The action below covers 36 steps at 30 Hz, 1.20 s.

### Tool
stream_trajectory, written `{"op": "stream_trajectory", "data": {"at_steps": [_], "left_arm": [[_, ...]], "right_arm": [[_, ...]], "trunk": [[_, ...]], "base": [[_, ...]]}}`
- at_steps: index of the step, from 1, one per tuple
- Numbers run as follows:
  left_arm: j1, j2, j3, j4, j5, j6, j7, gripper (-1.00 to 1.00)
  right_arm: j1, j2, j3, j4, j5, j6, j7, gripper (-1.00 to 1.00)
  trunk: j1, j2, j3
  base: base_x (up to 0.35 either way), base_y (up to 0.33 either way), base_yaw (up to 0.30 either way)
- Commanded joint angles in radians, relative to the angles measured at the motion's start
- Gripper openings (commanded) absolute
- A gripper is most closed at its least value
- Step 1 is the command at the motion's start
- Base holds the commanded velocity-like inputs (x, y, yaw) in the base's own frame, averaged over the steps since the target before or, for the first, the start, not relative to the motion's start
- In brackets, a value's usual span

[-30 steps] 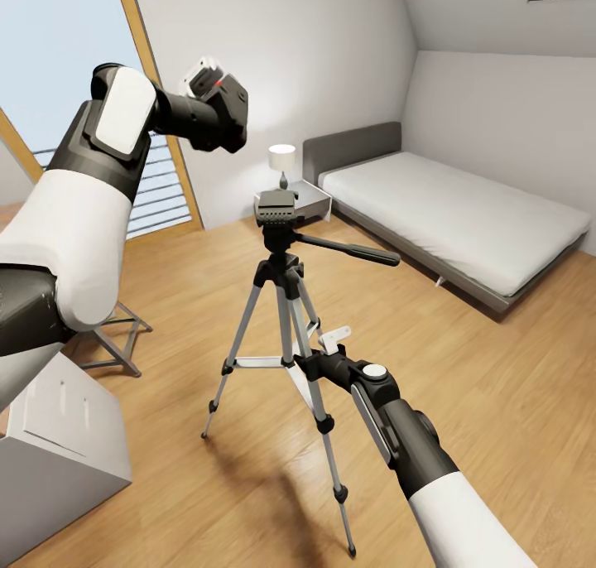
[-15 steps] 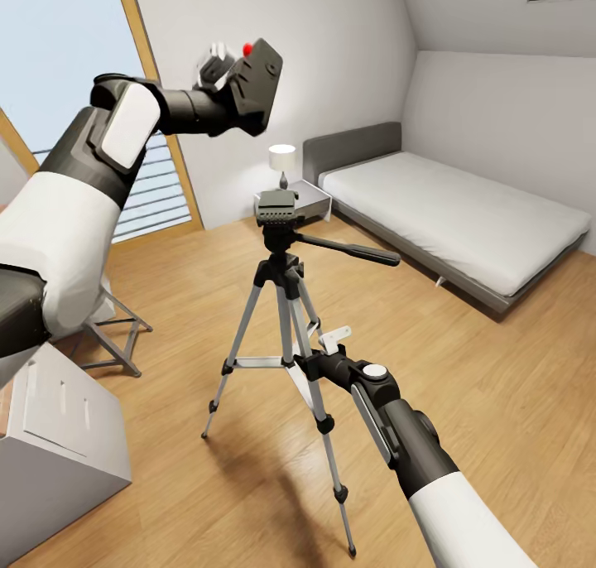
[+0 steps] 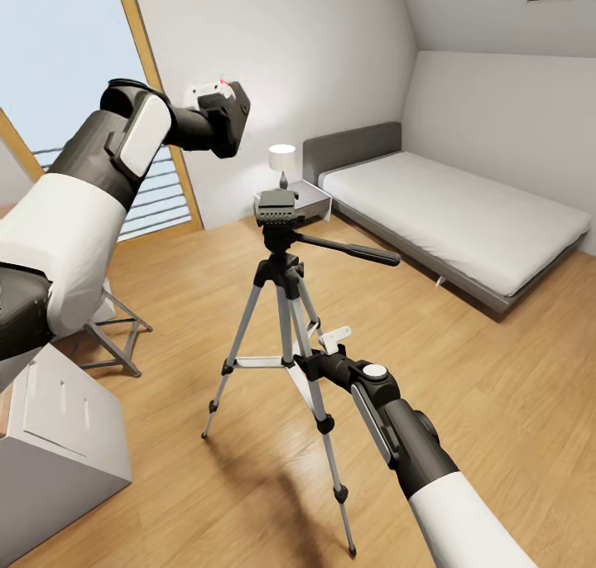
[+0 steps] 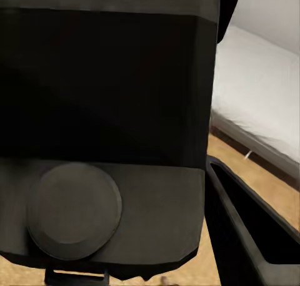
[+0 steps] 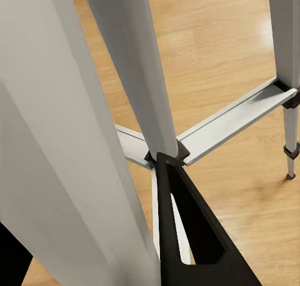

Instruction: Attach the digital camera to the camera tripod in the bedroom.

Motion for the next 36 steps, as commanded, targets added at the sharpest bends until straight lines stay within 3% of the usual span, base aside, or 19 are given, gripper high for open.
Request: {"op": "stream_trajectory", "data": {"at_steps": [1,4,7,8,11,12,14,15,17,18,20,23,31,34,36], "left_arm": [[-0.001,0.000,-0.004,-0.002,-0.012,0.051,0.007,-1.00],[-0.001,0.000,-0.004,-0.012,-0.018,0.085,0.002,-1.00],[-0.002,0.004,-0.006,-0.022,-0.019,0.097,-0.061,-1.00],[-0.002,0.010,-0.007,-0.030,-0.020,0.099,-0.146,-1.00],[-0.002,0.028,-0.009,-0.040,-0.028,0.095,-0.318,-1.00],[-0.002,0.041,-0.010,-0.045,-0.039,0.083,-0.439,-1.00],[-0.002,0.053,-0.012,-0.048,-0.057,0.060,-0.544,-1.00],[-0.002,0.063,-0.015,-0.050,-0.082,0.028,-0.627,-1.00],[-0.002,0.071,-0.017,-0.055,-0.112,-0.005,-0.690,-1.00],[-0.002,0.077,-0.019,-0.062,-0.144,-0.032,-0.734,-1.00],[-0.002,0.083,-0.020,-0.073,-0.185,-0.056,-0.779,-1.00],[-0.002,0.085,-0.021,-0.079,-0.210,-0.072,-0.812,-1.00],[-0.002,0.089,-0.023,-0.077,-0.240,-0.090,-0.856,-1.00],[-0.002,0.119,-0.023,-0.068,-0.256,-0.083,-0.860,-1.00],[-0.002,0.125,-0.023,-0.067,-0.258,-0.080,-0.859,-1.00]], "right_arm": [[-0.001,0.000,-0.002,0.066,0.070,0.004,-0.001,-1.00],[-0.001,0.000,-0.002,0.066,0.070,0.004,-0.001,-1.00],[-0.001,0.000,-0.003,0.066,0.069,0.003,-0.001,-1.00],[-0.001,0.000,-0.003,0.066,0.069,0.003,-0.001,-1.00],[-0.001,0.000,-0.003,0.066,0.069,0.003,-0.001,-1.00],[-0.001,0.000,-0.003,0.066,0.069,0.003,-0.001,-1.00],[-0.001,0.000,-0.003,0.066,0.069,0.003,-0.001,-1.00],[-0.001,0.000,-0.003,0.066,0.069,0.003,-0.001,-1.00],[-0.001,0.000,-0.003,0.066,0.069,0.003,-0.001,-1.00],[-0.001,0.000,-0.003,0.066,0.069,0.003,-0.001,-1.00],[-0.001,0.000,-0.003,0.066,0.069,0.003,-0.001,-1.00],[-0.001,0.000,-0.003,0.067,0.069,0.003,-0.001,-1.00],[-0.001,0.000,-0.004,0.067,0.069,0.003,-0.001,-1.00],[-0.001,0.000,-0.004,0.067,0.069,0.003,-0.001,-1.00],[-0.001,0.000,-0.004,0.067,0.069,0.003,-0.001,-1.00]], "trunk": [[0.001,-0.002,-0.002],[0.001,-0.002,-0.002],[0.001,-0.002,-0.002],[0.001,-0.002,-0.002],[0.001,-0.002,-0.002],[0.001,-0.002,-0.002],[0.001,-0.002,-0.002],[0.001,-0.002,-0.002],[0.001,-0.002,-0.002],[0.001,-0.002,-0.002],[0.001,-0.002,-0.002],[0.001,-0.002,-0.002],[0.001,-0.002,-0.002],[0.001,-0.002,-0.002],[0.001,-0.002,-0.002]], "base": [[0.000,0.000,0.000],[0.000,0.000,0.000],[0.000,0.000,0.000],[0.000,0.000,0.000],[0.000,0.000,0.000],[0.000,0.000,0.000],[0.000,0.000,0.000],[0.000,0.000,0.000],[0.000,0.000,0.000],[0.000,0.000,0.000],[0.000,0.000,0.000],[0.000,0.000,0.000],[0.000,0.000,0.000],[0.000,0.000,0.000],[0.000,0.000,0.000]]}}
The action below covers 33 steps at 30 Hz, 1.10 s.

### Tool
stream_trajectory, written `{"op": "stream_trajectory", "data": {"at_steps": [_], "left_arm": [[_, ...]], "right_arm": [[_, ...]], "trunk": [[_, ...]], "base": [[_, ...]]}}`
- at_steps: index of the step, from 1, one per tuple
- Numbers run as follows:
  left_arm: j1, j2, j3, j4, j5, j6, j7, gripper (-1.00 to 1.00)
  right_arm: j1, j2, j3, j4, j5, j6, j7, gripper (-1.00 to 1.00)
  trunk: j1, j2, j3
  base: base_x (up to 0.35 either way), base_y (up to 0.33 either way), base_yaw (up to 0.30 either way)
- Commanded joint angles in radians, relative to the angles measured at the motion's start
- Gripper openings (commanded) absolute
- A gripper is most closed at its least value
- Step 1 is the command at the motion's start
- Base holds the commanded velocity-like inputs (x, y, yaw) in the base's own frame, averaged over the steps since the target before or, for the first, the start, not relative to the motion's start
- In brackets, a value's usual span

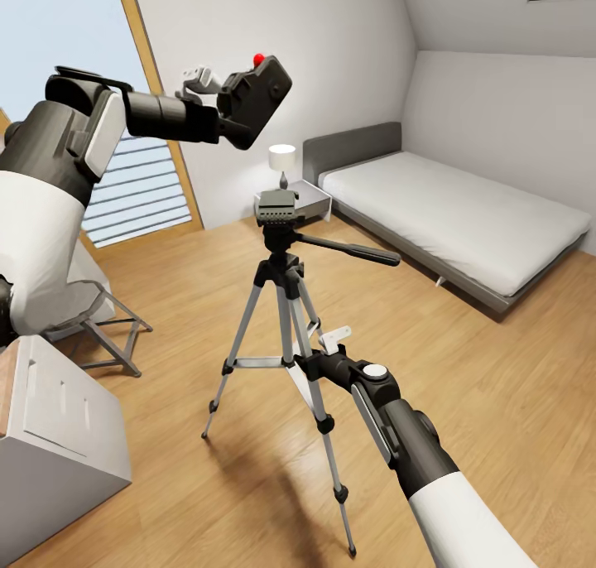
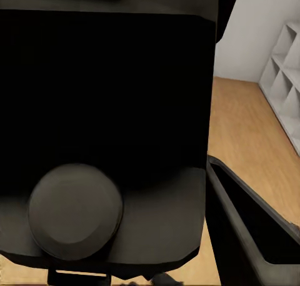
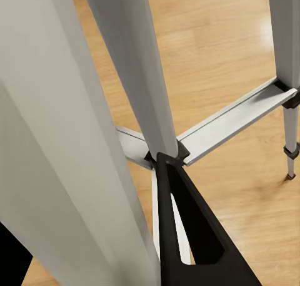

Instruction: Attach the digital camera to the camera tripod in the bedroom.

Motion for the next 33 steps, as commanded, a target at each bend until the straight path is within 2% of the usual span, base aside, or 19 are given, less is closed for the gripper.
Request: {"op": "stream_trajectory", "data": {"at_steps": [1,6,9,12,13,15,16,17,18,21,23,25,27,29,33], "left_arm": [[-0.002,0.004,-0.004,0.001,0.009,0.007,0.001,-1.00],[-0.002,0.010,-0.005,0.015,0.007,0.002,0.004,-1.00],[-0.001,0.012,-0.005,0.006,0.006,-0.003,-0.020,-1.00],[-0.002,0.012,-0.010,-0.015,0.003,-0.010,-0.099,-1.00],[-0.002,0.015,-0.024,-0.022,0.001,-0.018,-0.159,-1.00],[-0.002,0.024,-0.048,-0.026,0.000,-0.032,-0.227,-1.00],[-0.002,0.042,-0.081,-0.028,-0.002,-0.051,-0.299,-1.00],[-0.002,0.077,-0.132,-0.031,-0.004,-0.075,-0.394,-1.00],[-0.002,0.101,-0.159,-0.035,-0.007,-0.086,-0.439,-1.00],[-0.002,0.132,-0.184,-0.046,-0.020,-0.097,-0.478,-1.00],[-0.002,0.156,-0.200,-0.070,-0.053,-0.105,-0.503,-1.00],[-0.002,0.164,-0.206,-0.088,-0.085,-0.108,-0.513,-1.00],[-0.002,0.166,-0.207,-0.100,-0.106,-0.109,-0.517,-1.00],[-0.002,0.165,-0.209,-0.125,-0.155,-0.111,-0.519,-1.00],[-0.002,0.161,-0.206,-0.128,-0.174,-0.110,-0.518,-1.00]], "right_arm": [[-0.001,0.000,-0.002,0.066,0.067,0.003,-0.003,-1.00],[-0.001,0.000,-0.003,0.066,0.067,0.003,-0.003,-1.00],[-0.001,0.000,-0.004,0.065,0.067,0.003,-0.003,-1.00],[-0.001,0.000,-0.004,0.065,0.067,0.003,-0.003,-1.00],[-0.001,0.000,-0.004,0.064,0.067,0.003,-0.003,-1.00],[-0.001,0.000,-0.004,0.064,0.067,0.004,-0.003,-1.00],[-0.001,0.000,-0.004,0.064,0.067,0.004,-0.003,-1.00],[-0.001,0.000,-0.004,0.065,0.067,0.004,-0.003,-1.00],[-0.001,0.000,-0.004,0.065,0.067,0.004,-0.003,-1.00],[-0.001,0.000,-0.004,0.065,0.067,0.004,-0.003,-1.00],[-0.001,0.000,-0.004,0.065,0.065,0.004,-0.003,-1.00],[-0.001,0.000,-0.004,0.065,0.065,0.004,-0.003,-1.00],[-0.001,0.000,-0.004,0.065,0.065,0.004,-0.003,-1.00],[-0.001,0.000,-0.004,0.065,0.064,0.003,-0.003,-1.00],[-0.001,0.000,-0.004,0.065,0.064,0.003,-0.003,-1.00]], "trunk": [[0.001,-0.002,-0.002],[0.001,-0.002,-0.002],[0.001,-0.002,-0.002],[0.001,-0.002,-0.002],[0.001,-0.002,-0.002],[0.001,-0.002,-0.002],[0.001,-0.002,-0.002],[0.001,-0.002,-0.002],[0.001,-0.002,-0.002],[0.001,-0.002,-0.002],[0.001,-0.002,-0.002],[0.001,-0.002,-0.002],[0.001,-0.002,-0.002],[0.001,-0.002,-0.002],[0.001,-0.002,-0.002]], "base": [[0.000,0.000,0.000],[0.000,0.000,0.000],[0.000,0.000,0.000],[0.000,0.000,0.000],[0.000,0.000,0.000],[0.000,0.000,0.000],[0.000,0.000,0.000],[0.000,0.000,0.000],[0.000,0.000,0.000],[0.000,0.000,0.000],[0.000,0.000,0.000],[0.000,0.000,0.000],[0.000,0.000,0.000],[0.000,0.000,0.000],[0.000,0.000,0.000]]}}
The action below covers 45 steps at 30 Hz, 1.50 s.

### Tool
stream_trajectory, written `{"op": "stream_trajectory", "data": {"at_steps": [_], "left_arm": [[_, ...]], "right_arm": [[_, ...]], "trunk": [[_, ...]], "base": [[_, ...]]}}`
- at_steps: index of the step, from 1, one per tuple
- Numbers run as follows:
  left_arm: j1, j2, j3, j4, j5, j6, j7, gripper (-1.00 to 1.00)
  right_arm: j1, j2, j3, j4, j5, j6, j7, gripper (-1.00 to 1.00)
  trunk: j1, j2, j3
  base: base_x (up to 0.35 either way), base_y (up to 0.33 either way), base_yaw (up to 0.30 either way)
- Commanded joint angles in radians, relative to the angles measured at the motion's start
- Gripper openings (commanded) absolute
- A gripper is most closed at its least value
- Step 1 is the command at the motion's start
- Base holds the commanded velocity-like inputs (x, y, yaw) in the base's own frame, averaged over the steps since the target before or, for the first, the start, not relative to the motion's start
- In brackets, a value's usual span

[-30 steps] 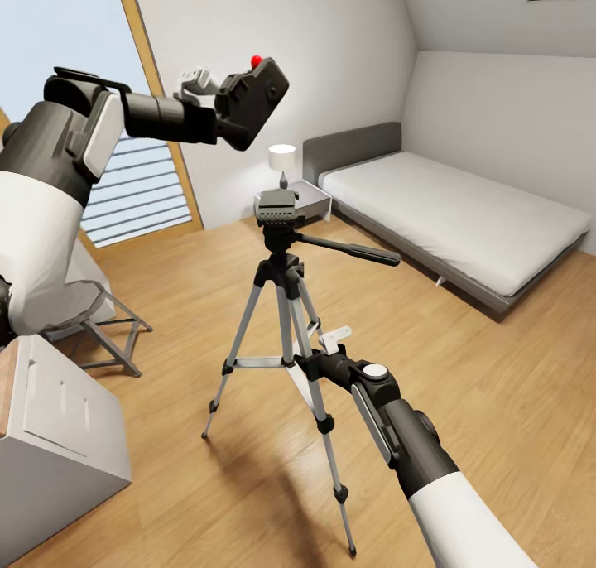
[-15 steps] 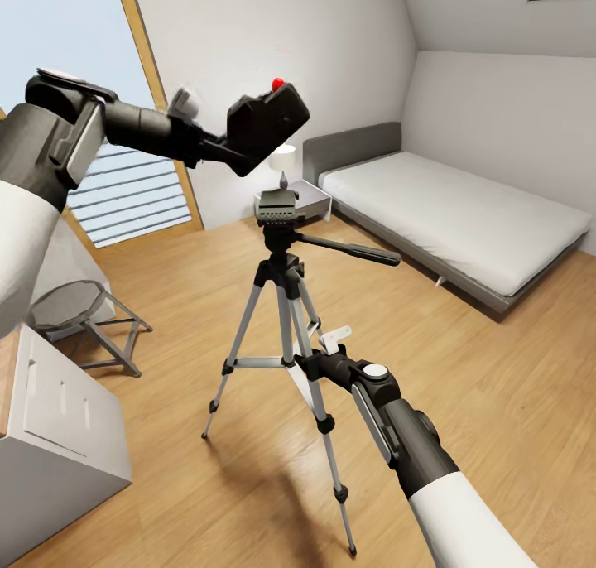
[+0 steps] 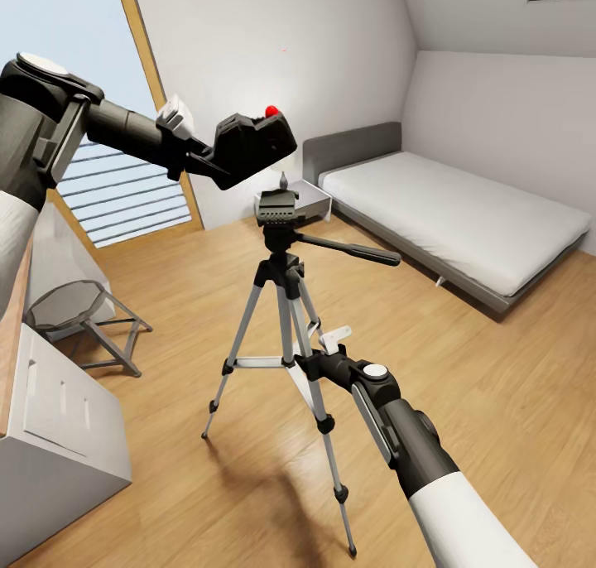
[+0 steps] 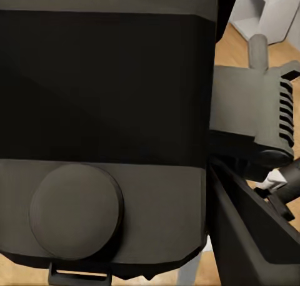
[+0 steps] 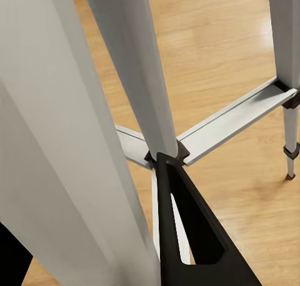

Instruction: Attach the digital camera to the camera tripod in the bedroom.

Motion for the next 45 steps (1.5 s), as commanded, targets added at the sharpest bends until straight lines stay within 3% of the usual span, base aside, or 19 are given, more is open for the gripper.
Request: {"op": "stream_trajectory", "data": {"at_steps": [1,17,23,33,37,38,42,43,45], "left_arm": [[-0.002,0.001,-0.003,0.000,0.001,0.009,-0.002,-1.00],[-0.002,-0.014,-0.001,-0.015,-0.006,0.046,0.114,-1.00],[-0.020,-0.024,-0.001,-0.042,-0.076,0.083,0.100,-1.00],[-0.050,-0.102,-0.002,-0.043,-0.174,0.087,0.072,-1.00],[-0.112,-0.138,-0.003,-0.019,-0.207,0.087,0.045,-1.00],[-0.127,-0.148,-0.004,-0.008,-0.214,0.087,0.011,-1.00],[-0.134,-0.147,-0.007,-0.009,-0.248,0.085,-0.053,-1.00],[-0.136,-0.140,-0.007,-0.022,-0.305,0.077,-0.087,-1.00],[-0.137,-0.135,-0.008,-0.027,-0.323,0.073,-0.097,-1.00]], "right_arm": [[-0.001,0.000,-0.002,0.065,0.062,0.003,-0.005,-1.00],[-0.001,-0.001,-0.003,0.063,0.063,0.003,-0.007,-1.00],[-0.001,-0.001,-0.002,0.063,0.064,0.003,-0.006,-1.00],[-0.001,-0.002,-0.002,0.063,0.064,0.003,-0.006,-1.00],[-0.001,-0.002,-0.003,0.063,0.064,0.003,-0.006,-1.00],[-0.001,-0.002,-0.003,0.063,0.064,0.003,-0.006,-1.00],[-0.001,-0.002,-0.003,0.063,0.064,0.003,-0.005,-1.00],[-0.001,-0.002,-0.003,0.064,0.064,0.003,-0.006,-1.00],[-0.001,-0.002,-0.003,0.065,0.064,0.003,-0.006,-1.00]], "trunk": [[0.001,-0.002,-0.002],[0.001,-0.002,-0.002],[0.001,-0.002,-0.002],[0.001,-0.002,-0.002],[0.001,-0.002,-0.002],[0.001,-0.002,-0.002],[0.001,-0.002,-0.002],[0.001,-0.002,-0.002],[0.001,-0.002,-0.002]], "base": [[0.000,0.000,0.000],[0.000,0.000,0.000],[0.000,0.000,0.000],[0.000,0.000,0.000],[0.000,0.000,0.000],[0.000,0.000,0.000],[0.000,0.000,0.000],[0.000,0.000,0.000],[0.000,0.000,0.000]]}}
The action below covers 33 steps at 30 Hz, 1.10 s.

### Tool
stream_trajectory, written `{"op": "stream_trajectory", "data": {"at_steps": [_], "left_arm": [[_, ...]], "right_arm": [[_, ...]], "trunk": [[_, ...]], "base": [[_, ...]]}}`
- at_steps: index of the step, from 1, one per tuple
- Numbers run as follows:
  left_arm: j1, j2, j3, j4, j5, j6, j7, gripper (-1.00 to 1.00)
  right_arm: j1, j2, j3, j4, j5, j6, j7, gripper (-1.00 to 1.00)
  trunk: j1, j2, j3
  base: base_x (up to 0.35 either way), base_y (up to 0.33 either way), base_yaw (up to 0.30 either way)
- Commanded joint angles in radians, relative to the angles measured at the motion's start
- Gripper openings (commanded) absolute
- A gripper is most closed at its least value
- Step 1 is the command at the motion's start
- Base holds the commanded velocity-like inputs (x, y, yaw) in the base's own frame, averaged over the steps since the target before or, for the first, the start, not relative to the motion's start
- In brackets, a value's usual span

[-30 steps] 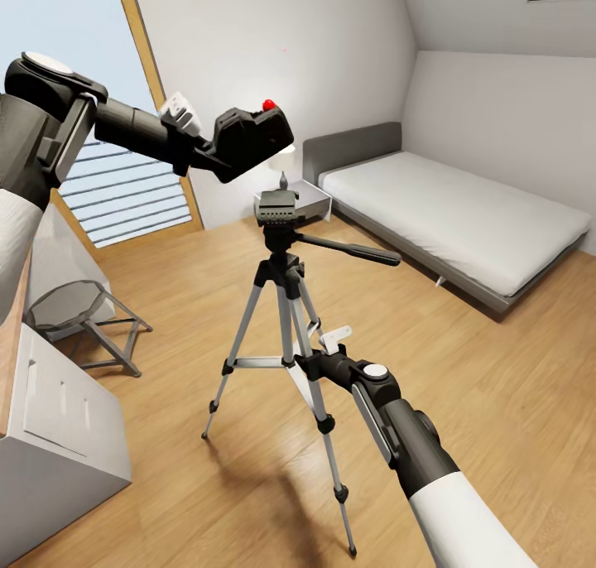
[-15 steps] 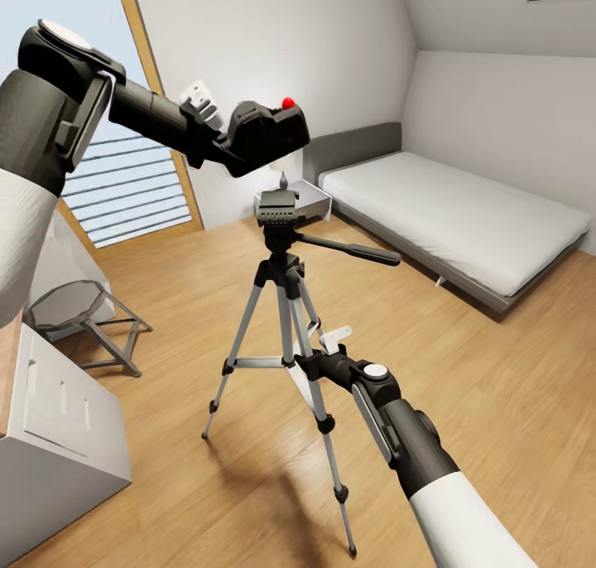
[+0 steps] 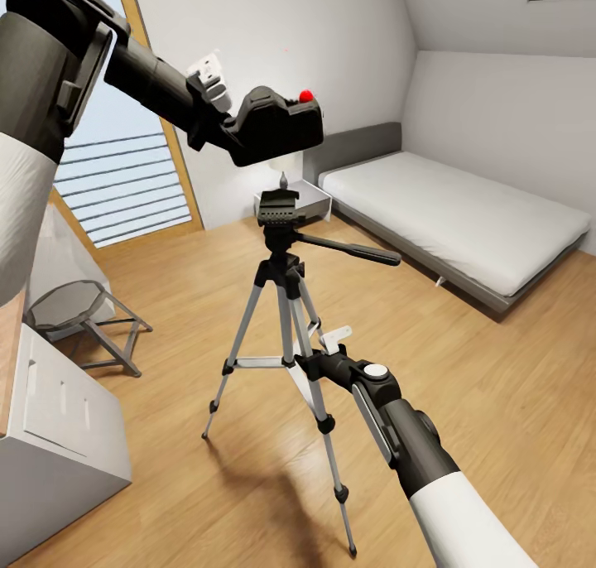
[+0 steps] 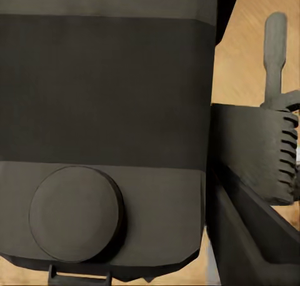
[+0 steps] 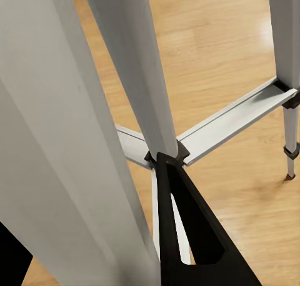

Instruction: Attach the digital camera to the camera tripod in the bedroom.

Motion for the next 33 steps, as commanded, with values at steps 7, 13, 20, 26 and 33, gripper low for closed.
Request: {"op": "stream_trajectory", "data": {"at_steps": [7,13,20,26,33], "left_arm": [[-0.002,0.043,-0.001,-0.055,-0.003,0.003,-0.022,-1.00],[-0.002,0.060,-0.002,-0.030,0.142,-0.184,-0.026,-1.00],[-0.002,0.051,0.001,-0.002,0.154,-0.211,-0.026,-1.00],[-0.002,0.044,0.001,0.029,0.200,-0.218,-0.018,-1.00],[-0.002,0.042,0.000,0.080,0.208,-0.246,-0.022,-1.00]], "right_arm": [[-0.001,0.000,-0.002,0.067,0.063,0.002,-0.008,-1.00],[-0.001,-0.001,-0.002,0.067,0.061,0.002,-0.009,-1.00],[-0.001,-0.002,-0.002,0.068,0.061,0.002,-0.010,-1.00],[-0.001,-0.002,-0.002,0.068,0.061,0.002,-0.010,-1.00],[-0.001,-0.002,-0.003,0.070,0.060,0.002,-0.010,-1.00]], "trunk": [[0.001,-0.002,-0.002],[0.001,-0.002,-0.002],[0.001,-0.002,-0.002],[0.001,-0.002,-0.002],[0.001,-0.002,-0.002]], "base": [[0.000,0.000,0.000],[0.000,0.000,0.000],[0.000,0.000,0.000],[0.000,0.000,0.000],[0.000,0.000,0.000]]}}
